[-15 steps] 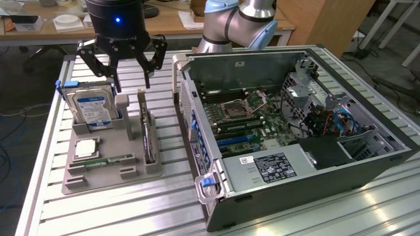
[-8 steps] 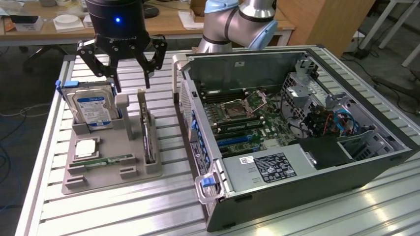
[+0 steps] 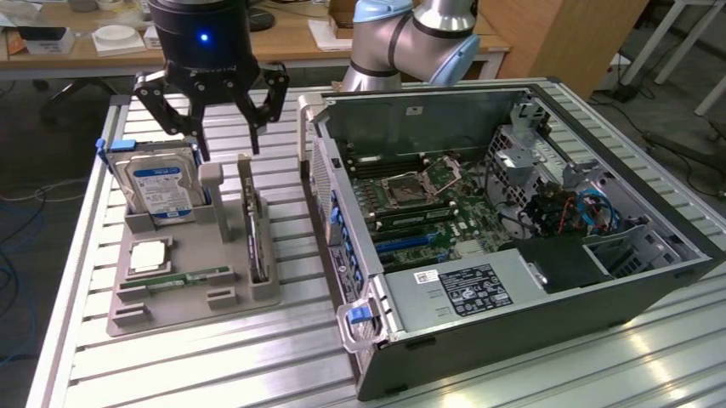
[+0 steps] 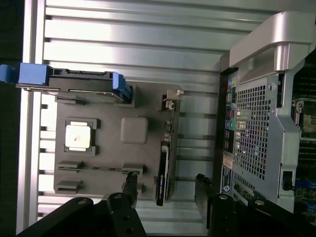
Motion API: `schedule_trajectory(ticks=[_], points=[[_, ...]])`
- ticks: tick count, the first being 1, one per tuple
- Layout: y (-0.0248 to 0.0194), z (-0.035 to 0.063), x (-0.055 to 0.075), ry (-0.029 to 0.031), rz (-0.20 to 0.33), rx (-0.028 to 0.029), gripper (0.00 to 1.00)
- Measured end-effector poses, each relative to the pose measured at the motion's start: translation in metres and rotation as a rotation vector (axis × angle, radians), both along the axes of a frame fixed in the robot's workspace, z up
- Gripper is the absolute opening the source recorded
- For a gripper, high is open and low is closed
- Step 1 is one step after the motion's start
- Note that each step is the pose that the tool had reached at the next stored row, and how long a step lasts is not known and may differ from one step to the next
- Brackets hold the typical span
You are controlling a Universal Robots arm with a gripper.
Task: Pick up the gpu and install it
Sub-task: 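Pick up the gpu and move the gpu toward the slot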
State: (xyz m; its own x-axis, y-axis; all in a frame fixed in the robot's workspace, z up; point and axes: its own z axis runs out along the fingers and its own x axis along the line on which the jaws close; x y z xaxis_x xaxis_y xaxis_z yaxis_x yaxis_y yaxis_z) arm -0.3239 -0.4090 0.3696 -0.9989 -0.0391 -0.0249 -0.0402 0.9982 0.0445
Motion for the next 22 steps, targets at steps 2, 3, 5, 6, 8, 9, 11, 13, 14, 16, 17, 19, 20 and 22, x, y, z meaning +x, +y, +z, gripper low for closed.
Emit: schedule_trajectory(ticks=[2,3,5,6,8,9,11,13,14,16,17,19,20,22], points=[[0.0000,-0.0011,0.0000,0.0000,0.000,0.0000,0.59],[0.0000,-0.0015,0.0000,0.0000,0.000,-0.0001,0.59],[0.0000,-0.0023,0.0000,0.0001,0.000,-0.0001,0.59],[0.0000,-0.0027,0.0000,0.0001,0.000,-0.0001,0.59],[0.0000,-0.0033,0.0000,0.0001,0.000,-0.0001,0.59],[0.0000,-0.0037,0.0000,0.0001,0.000,-0.0001,0.59],[0.0000,-0.0043,0.0000,0.0001,0.000,-0.0001,0.59],[0.0000,-0.0048,0.0000,0.0001,0.000,-0.0001,0.59],[0.0000,-0.0051,0.0000,0.0000,0.000,-0.0001,0.59],[0.0000,-0.0057,0.0000,0.0001,0.000,-0.0001,0.59],[0.0000,-0.0060,0.0000,0.0001,0.000,-0.0001,0.59],[0.0000,-0.0066,0.0000,0.0000,0.000,-0.0001,0.59],[0.0000,-0.0069,0.0000,0.0000,0.000,-0.0001,0.59],[0.0000,-0.0075,0.0000,0.0001,0.000,-0.0001,0.59]])
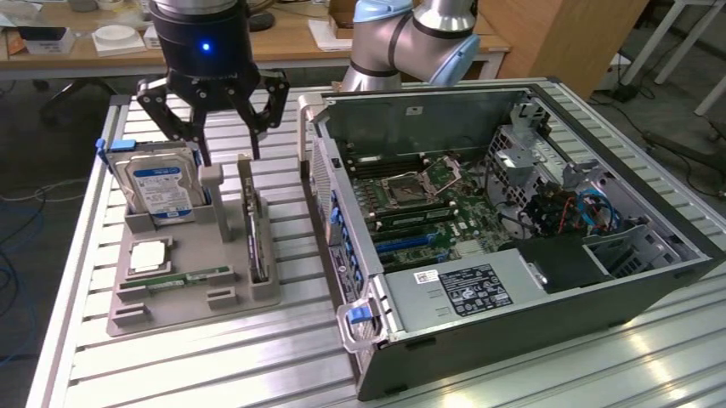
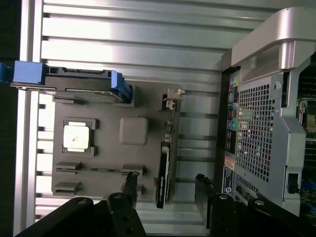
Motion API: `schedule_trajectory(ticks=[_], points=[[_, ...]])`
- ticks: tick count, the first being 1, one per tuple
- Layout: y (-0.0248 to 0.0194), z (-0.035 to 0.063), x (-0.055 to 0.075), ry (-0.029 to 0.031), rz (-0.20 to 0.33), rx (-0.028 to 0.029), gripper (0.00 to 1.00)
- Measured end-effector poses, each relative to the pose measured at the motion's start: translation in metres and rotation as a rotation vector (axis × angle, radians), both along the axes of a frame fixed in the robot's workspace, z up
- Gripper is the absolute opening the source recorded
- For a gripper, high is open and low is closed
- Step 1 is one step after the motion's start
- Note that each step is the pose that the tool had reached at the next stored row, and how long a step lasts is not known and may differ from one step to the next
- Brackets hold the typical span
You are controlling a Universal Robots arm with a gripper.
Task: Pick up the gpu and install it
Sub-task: 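Pick up the gpu and move the gpu toward the slot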
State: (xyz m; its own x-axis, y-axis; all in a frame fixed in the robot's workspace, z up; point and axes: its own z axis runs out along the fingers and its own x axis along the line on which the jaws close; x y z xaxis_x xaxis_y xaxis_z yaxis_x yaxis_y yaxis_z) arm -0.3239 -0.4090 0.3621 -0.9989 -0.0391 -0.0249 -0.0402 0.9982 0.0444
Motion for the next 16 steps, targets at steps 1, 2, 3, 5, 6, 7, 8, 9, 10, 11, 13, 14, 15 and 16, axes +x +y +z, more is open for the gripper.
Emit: schedule_trajectory(ticks=[1,2,3,5,6,7,8,9,10,11,13,14,15,16], points=[[0.0000,-0.0003,0.0000,0.0000,0.000,0.0000,0.59],[0.0000,-0.0005,0.0000,0.0000,0.000,0.0000,0.59],[0.0000,-0.0008,0.0000,0.0000,0.000,0.0000,0.59],[0.0000,-0.0013,0.0000,0.0000,0.000,0.0000,0.59],[0.0000,-0.0016,0.0000,0.0000,0.000,0.0000,0.59],[0.0000,-0.0018,0.0000,0.0000,0.000,0.0000,0.59],[0.0000,-0.0022,0.0000,0.0000,0.000,0.0000,0.59],[0.0000,-0.0024,0.0000,0.0000,0.000,0.0000,0.59],[0.0000,-0.0027,0.0000,0.0000,0.000,0.0000,0.59],[0.0000,-0.0030,0.0000,-0.0001,0.000,0.0000,0.59],[0.0000,-0.0034,0.0000,0.0000,0.000,0.0000,0.59],[0.0000,-0.0037,0.0000,0.0000,0.000,0.0000,0.59],[0.0000,-0.0039,0.0000,0.0000,0.000,0.0000,0.59],[0.0000,-0.0041,0.0000,0.0000,0.000,0.0000,0.59]])
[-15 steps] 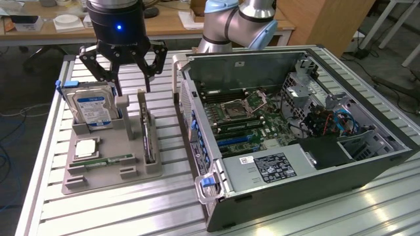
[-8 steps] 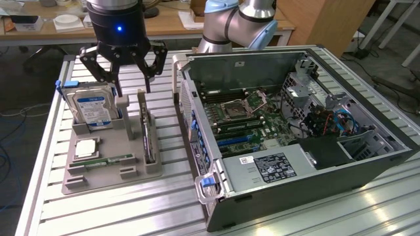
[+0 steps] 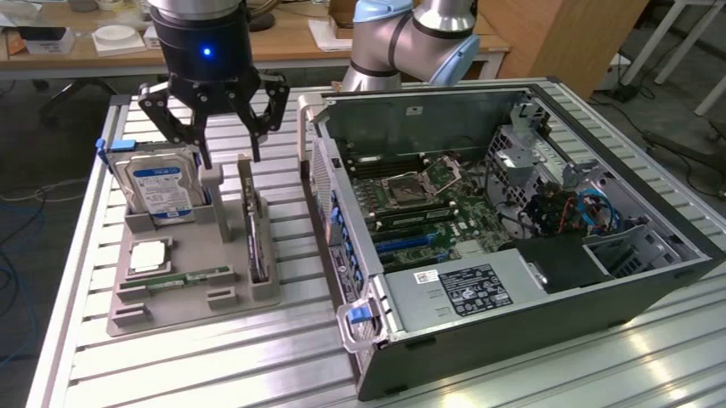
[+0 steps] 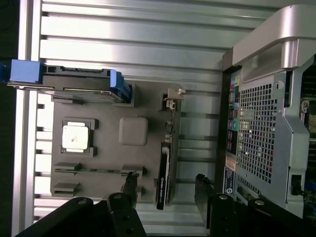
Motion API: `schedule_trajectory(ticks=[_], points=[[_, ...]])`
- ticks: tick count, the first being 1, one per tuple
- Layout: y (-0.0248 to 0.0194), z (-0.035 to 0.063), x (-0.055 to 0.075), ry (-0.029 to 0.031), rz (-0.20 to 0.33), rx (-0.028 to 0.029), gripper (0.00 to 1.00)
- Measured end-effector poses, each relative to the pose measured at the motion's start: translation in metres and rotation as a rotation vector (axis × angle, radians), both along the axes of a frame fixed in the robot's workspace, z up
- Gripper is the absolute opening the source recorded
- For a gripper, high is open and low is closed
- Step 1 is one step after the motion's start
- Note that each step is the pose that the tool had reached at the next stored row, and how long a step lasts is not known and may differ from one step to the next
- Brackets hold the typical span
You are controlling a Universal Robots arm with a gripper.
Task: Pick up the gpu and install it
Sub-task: 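Pick up the gpu and move the gpu toward the slot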
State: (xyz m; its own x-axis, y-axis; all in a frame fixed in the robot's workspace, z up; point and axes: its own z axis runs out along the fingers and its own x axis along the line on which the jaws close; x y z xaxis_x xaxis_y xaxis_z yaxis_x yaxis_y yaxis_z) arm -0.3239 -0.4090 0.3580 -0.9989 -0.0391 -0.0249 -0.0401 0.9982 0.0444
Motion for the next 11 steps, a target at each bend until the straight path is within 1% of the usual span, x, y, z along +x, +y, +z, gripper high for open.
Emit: schedule_trajectory(ticks=[11], points=[[0.0000,-0.0027,0.0000,0.0000,0.000,0.0000,0.59]])
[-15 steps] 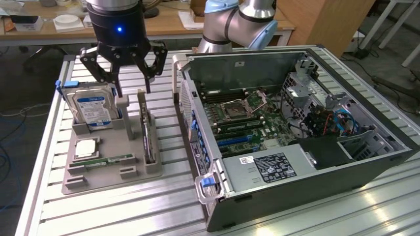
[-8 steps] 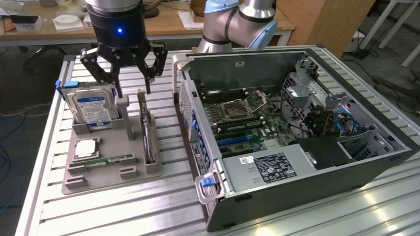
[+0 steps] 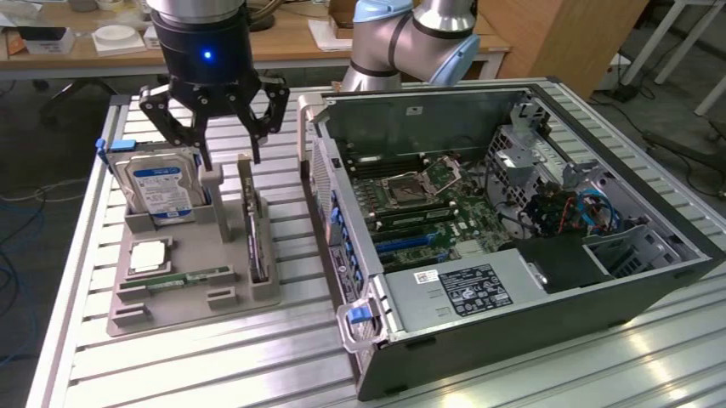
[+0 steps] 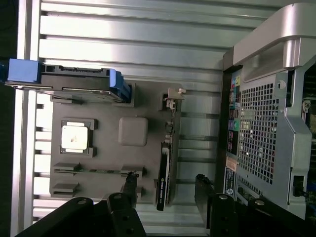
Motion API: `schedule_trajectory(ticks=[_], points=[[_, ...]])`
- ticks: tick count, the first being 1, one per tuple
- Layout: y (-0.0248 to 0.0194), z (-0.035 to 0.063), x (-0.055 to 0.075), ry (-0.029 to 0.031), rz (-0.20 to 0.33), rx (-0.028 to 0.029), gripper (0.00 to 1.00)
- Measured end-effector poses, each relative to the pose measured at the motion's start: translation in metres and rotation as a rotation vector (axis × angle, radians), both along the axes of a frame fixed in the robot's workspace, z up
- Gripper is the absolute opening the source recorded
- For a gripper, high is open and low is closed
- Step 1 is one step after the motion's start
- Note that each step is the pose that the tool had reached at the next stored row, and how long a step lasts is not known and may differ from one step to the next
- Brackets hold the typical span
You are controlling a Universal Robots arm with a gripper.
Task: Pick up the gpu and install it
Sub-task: 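Pick up the gpu and move the gpu toward the slot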
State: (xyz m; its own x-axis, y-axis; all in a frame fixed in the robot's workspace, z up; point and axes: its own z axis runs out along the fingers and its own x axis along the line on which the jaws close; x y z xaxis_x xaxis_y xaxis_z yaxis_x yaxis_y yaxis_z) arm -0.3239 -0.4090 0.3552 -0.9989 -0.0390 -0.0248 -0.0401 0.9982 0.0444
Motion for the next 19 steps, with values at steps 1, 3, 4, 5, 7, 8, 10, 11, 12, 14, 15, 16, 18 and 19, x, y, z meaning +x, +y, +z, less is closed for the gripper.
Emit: schedule_trajectory(ticks=[1,3,4,5,7,8,10,11,12,14,15,16,18,19], points=[[0.0000,-0.0003,0.0000,-0.0001,0.000,0.0000,0.59],[0.0000,-0.0007,0.0000,-0.0001,0.000,0.0000,0.59],[0.0000,-0.0010,0.0000,0.0000,0.000,0.0000,0.59],[0.0000,-0.0012,0.0000,-0.0001,0.000,0.0000,0.59],[0.0000,-0.0017,0.0000,-0.0001,0.000,0.0000,0.59],[0.0000,-0.0019,0.0000,0.0000,0.000,0.0000,0.59],[0.0000,-0.0023,0.0000,0.0000,0.000,0.0000,0.59],[0.0000,-0.0026,0.0000,-0.0001,0.000,0.0000,0.59],[0.0000,-0.0029,0.0000,-0.0001,0.000,0.0000,0.59],[0.0000,-0.0034,0.0000,-0.0001,0.000,0.0000,0.59],[0.0000,-0.0036,0.0000,-0.0001,0.000,0.0000,0.59],[0.0000,-0.0039,0.0000,-0.0001,0.000,0.0000,0.59],[0.0000,-0.0044,0.0000,-0.0001,0.000,0.0000,0.59],[0.0000,-0.0046,0.0000,0.0000,0.000,0.0000,0.59]])
